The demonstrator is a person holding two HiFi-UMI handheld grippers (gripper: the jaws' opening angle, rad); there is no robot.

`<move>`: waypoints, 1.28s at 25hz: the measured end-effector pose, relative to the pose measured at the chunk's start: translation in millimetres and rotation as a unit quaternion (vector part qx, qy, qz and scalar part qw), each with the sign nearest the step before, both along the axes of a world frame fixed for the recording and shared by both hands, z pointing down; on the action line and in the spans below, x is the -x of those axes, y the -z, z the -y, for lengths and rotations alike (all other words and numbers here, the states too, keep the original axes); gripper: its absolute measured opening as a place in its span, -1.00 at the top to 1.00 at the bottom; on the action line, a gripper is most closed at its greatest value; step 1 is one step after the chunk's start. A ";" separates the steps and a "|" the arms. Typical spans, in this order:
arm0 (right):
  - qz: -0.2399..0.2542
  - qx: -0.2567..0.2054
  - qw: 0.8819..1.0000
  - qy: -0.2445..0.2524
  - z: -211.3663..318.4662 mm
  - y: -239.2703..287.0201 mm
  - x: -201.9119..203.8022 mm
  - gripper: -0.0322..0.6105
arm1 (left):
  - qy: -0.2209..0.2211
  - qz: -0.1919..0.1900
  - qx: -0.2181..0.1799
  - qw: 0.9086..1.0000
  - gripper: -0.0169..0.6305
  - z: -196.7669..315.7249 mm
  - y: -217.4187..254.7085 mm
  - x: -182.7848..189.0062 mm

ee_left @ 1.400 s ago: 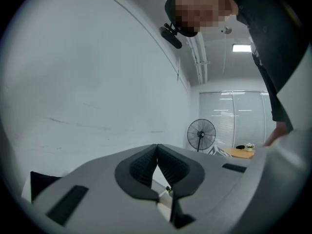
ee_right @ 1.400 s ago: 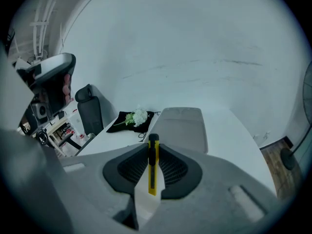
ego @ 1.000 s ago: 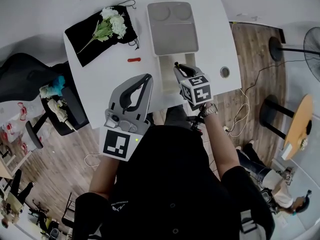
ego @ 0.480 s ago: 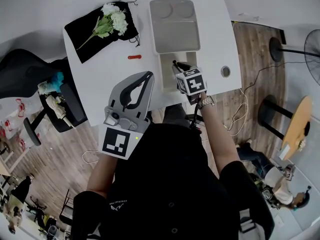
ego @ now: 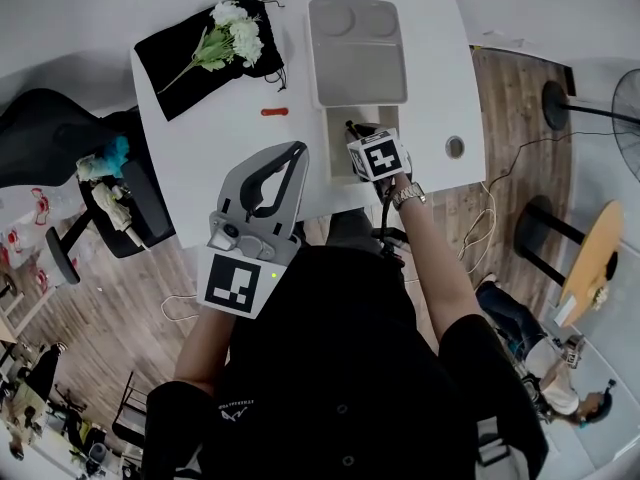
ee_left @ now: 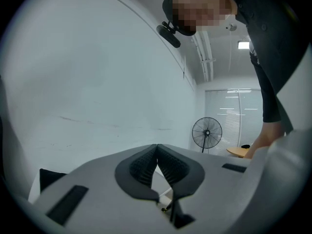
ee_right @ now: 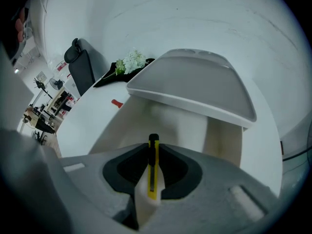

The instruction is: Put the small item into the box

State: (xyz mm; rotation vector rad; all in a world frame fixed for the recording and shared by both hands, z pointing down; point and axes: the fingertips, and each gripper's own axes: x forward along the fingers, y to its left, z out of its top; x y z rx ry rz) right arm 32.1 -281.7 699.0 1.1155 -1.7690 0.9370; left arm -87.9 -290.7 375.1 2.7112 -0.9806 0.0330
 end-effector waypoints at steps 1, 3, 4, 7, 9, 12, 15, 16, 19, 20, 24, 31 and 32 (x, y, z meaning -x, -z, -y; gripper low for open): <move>0.000 0.002 1.000 0.000 -0.1 -1.4 0.2 0.68 | 0.001 0.000 0.000 1.000 0.93 0.2 0.0 0.8; -0.001 0.007 1.000 0.000 0.0 -3.2 0.9 0.68 | 0.003 0.001 0.001 1.000 0.93 1.2 -0.5 2.3; -0.002 0.009 1.000 0.002 -0.3 -4.4 1.5 0.68 | 0.004 0.001 0.002 1.000 0.93 1.7 -1.2 3.1; -0.006 0.015 1.000 0.007 -1.2 -6.6 1.7 0.68 | 0.005 0.003 0.003 1.000 0.93 3.4 -3.4 4.0; 0.003 0.018 1.000 0.011 -1.1 -6.2 4.9 0.68 | 0.005 0.003 0.002 1.000 0.93 4.5 -3.3 4.3; 0.011 0.021 1.000 0.013 -2.1 -5.5 7.6 0.63 | 0.004 0.002 0.000 1.000 0.93 4.7 -2.2 4.6; 0.010 0.017 1.000 0.005 -1.8 -2.8 4.9 0.62 | 0.003 -0.001 -0.001 1.000 0.93 2.9 0.5 4.0; 0.011 0.014 1.000 0.003 -1.5 -0.9 3.6 0.62 | 0.002 -0.001 -0.002 1.000 0.93 2.0 1.3 3.5; 0.016 0.001 1.000 -0.006 1.6 7.5 0.0 0.62 | -0.002 -0.001 -0.003 1.000 0.93 0.5 2.0 2.3; 0.019 -0.007 1.000 -0.012 3.2 11.4 -1.4 0.62 | -0.004 -0.001 -0.004 1.000 0.93 0.0 2.1 1.5; 0.040 -0.043 0.998 -0.026 7.7 37.3 -5.3 0.63 | -0.012 -0.002 -0.013 1.000 0.93 -7.0 7.0 -3.9; 0.065 -0.106 0.992 -0.019 5.2 92.5 -13.3 0.67 | -0.005 -0.010 -0.028 1.000 0.93 -17.7 18.6 -21.3; 0.072 -0.115 0.991 -0.018 3.7 101.4 -14.6 0.68 | -0.003 -0.011 -0.029 1.000 0.93 -19.8 20.6 -24.7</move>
